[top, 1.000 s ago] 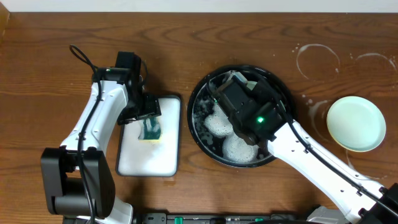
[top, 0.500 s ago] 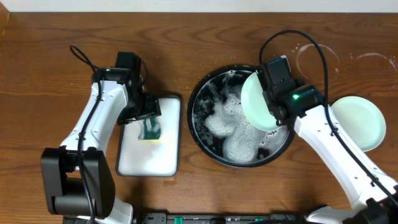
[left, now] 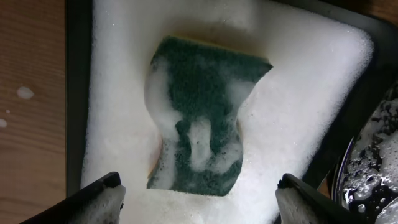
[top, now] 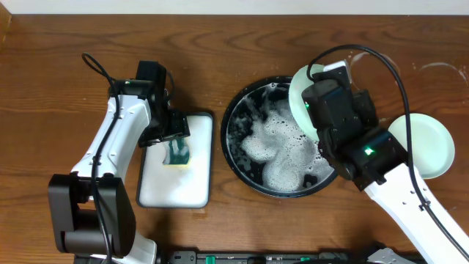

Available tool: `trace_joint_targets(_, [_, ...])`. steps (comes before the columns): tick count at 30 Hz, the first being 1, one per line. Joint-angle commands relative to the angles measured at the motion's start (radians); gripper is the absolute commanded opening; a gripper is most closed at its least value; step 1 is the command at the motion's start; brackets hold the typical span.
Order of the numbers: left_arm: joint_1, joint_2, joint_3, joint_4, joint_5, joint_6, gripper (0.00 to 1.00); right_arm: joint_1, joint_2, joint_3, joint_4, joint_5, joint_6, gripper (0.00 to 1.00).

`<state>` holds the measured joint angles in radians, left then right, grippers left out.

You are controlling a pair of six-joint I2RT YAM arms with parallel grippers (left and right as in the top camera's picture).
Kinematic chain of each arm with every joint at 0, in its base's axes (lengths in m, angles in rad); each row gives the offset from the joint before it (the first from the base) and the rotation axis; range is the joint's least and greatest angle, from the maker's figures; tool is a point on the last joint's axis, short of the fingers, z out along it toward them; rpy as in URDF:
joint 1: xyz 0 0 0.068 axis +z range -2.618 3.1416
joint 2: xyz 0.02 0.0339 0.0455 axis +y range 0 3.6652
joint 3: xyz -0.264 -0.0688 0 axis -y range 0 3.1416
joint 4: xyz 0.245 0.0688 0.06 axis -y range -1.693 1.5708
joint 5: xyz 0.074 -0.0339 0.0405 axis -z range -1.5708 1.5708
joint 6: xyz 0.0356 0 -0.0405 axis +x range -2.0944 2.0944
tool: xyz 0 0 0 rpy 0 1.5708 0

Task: Clean dirty plates on tray and stack at the side
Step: 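Lift the plate with the right gripper and carry it right, then set the plate on the stack and open the right gripper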

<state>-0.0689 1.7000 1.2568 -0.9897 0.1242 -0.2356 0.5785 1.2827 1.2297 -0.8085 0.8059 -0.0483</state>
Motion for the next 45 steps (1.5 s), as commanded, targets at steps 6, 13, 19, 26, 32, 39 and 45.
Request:
trace_joint_targets(6, [0.003, 0.006, -0.003, -0.003, -0.01, 0.002, 0.81, -0.033, 0.002, 0.014, -0.064, 0.022, 0.229, 0.01])
trace_joint_targets(13, [0.003, 0.006, -0.003, -0.003, -0.01, 0.002, 0.81, -0.425, -0.009, 0.014, -0.126, -0.536, 0.444, 0.01])
trace_joint_targets(19, [0.003, 0.006, -0.003, -0.003, -0.01, 0.002, 0.81, -0.815, 0.011, 0.014, -0.124, -0.888, 0.42, 0.01])
trace_joint_targets(26, [0.003, 0.006, -0.003, -0.003, -0.01, 0.002, 0.81, -1.117, 0.112, 0.001, -0.169, -0.935, 0.406, 0.01])
trace_joint_targets(32, [0.003, 0.006, -0.003, -0.003, -0.01, 0.002, 0.81, -1.27, 0.248, -0.037, -0.181, -0.914, 0.38, 0.01])
trace_joint_targets(39, [0.003, 0.006, -0.003, -0.003, -0.01, 0.002, 0.81, -1.398, 0.353, -0.047, -0.134, -0.991, 0.362, 0.23])
trace_joint_targets(45, [0.003, 0.006, -0.003, -0.003, -0.01, 0.002, 0.81, -1.39, 0.285, -0.046, -0.124, -1.34, 0.225, 0.65])
